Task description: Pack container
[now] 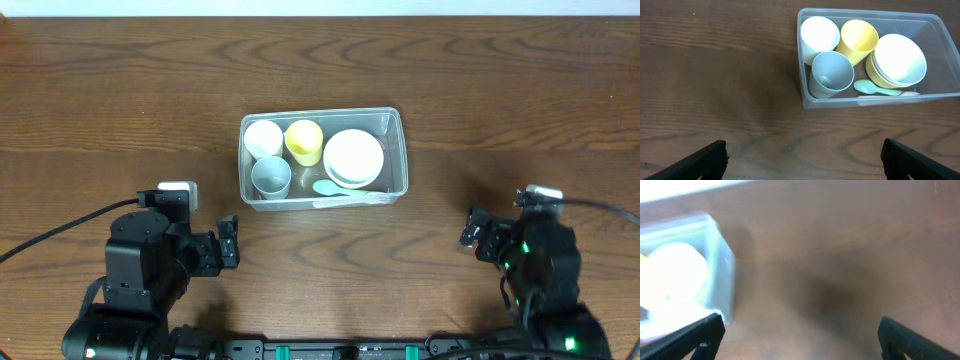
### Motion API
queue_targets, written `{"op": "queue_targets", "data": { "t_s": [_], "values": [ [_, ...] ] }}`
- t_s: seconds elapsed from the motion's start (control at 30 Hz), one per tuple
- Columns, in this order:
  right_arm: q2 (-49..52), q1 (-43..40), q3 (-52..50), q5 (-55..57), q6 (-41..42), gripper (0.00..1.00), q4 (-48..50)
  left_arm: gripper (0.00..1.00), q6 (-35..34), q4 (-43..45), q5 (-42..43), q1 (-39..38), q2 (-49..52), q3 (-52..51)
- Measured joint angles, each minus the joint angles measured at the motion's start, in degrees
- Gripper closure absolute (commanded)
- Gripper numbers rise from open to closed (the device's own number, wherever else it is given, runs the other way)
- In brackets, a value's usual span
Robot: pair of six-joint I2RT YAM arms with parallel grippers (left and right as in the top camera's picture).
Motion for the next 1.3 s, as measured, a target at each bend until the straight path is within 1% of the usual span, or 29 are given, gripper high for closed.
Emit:
{"op": "queue_targets", "data": {
  "t_s": [0.13,0.23,0.33,0.47,0.63,0.73,1.3],
  "values": [
    [-13.7,0.0,-9.7,-2.7,-3.5,0.01,10.7,0.02,0.0,0.0,0.0,0.0,0.0,0.0],
    [-21.0,0.0,-17.8,-4.0,-5.4,0.01,18.6,0.02,0.0,0.1,0.0,0.0,0.0,0.0],
    [-24.3,0.0,-23.8,-4.9,-8.6,0.01,27.8,0.02,0.0,0.1,0.0,0.0,0.0,0.0],
    [-25.1,0.0,-28.0,-5.5,-14.8,0.01,35.3,0.02,0.0,0.2,0.0,0.0,0.0,0.0],
    [-25.2,-0.6,-29.8,-6.2,-19.0,0.01,31.5,0.02,0.0,0.2,0.0,0.0,0.0,0.0],
    [-25.2,-0.8,-29.9,-7.0,-20.3,0.01,31.5,0.02,0.0,0.2,0.0,0.0,0.0,0.0],
    [-25.2,-0.8,-29.9,-7.6,-21.5,0.01,31.5,0.02,0.0,0.2,0.0,0.0,0.0,0.0]
  ]
}}
